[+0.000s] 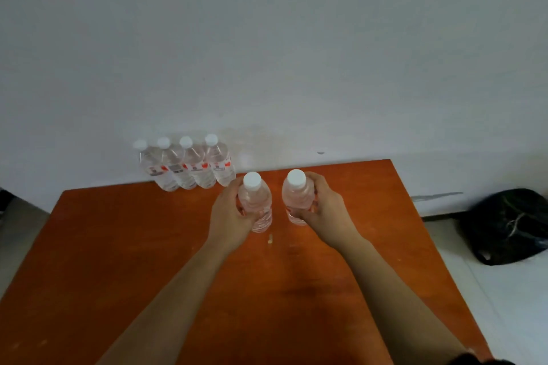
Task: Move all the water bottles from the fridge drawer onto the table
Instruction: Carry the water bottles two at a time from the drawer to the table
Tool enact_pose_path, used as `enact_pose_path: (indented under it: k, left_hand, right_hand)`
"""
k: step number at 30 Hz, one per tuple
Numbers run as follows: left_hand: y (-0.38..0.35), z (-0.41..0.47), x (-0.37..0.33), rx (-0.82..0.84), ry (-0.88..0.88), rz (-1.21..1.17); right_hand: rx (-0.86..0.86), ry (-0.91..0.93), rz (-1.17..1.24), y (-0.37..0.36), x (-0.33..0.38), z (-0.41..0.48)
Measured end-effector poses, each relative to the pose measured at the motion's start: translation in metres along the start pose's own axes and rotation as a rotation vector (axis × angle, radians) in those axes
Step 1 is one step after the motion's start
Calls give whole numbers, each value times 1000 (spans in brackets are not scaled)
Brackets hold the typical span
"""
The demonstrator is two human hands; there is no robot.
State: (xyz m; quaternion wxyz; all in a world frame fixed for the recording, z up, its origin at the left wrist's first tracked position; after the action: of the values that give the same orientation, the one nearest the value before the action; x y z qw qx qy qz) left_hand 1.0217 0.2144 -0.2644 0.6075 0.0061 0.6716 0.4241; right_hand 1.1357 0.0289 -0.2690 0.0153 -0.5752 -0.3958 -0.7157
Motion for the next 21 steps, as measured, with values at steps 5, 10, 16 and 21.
enact_pose_path:
  k: [5,10,16,21]
  left_hand:
    - [-12,73,50,101,-10,103]
    - [-24,125,80,110,0,136]
    - [-33,166,88,43,-5,222]
    - [-33,184,98,6,34,143]
  right_hand:
    - [-86,-94,-100,-34,-20,61]
    - [-91,-161,-186,-61,-33,113]
    - [-59,-177,-317,-81,-39,159]
    - [18,-145,-257,-95,-39,188]
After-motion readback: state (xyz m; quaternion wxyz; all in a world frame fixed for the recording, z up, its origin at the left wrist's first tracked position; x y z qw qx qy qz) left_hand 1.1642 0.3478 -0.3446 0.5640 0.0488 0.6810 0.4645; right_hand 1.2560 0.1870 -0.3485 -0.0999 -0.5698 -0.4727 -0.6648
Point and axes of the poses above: each hand's wrist, its own z-axis towards the middle knuckle, its own y-axis out of the back of the hand, x = y × z, the point moved 2 cm from there along z, towards the middle knuckle, and after that the axes turned 1 degree about -z, right-handed, at the moved point
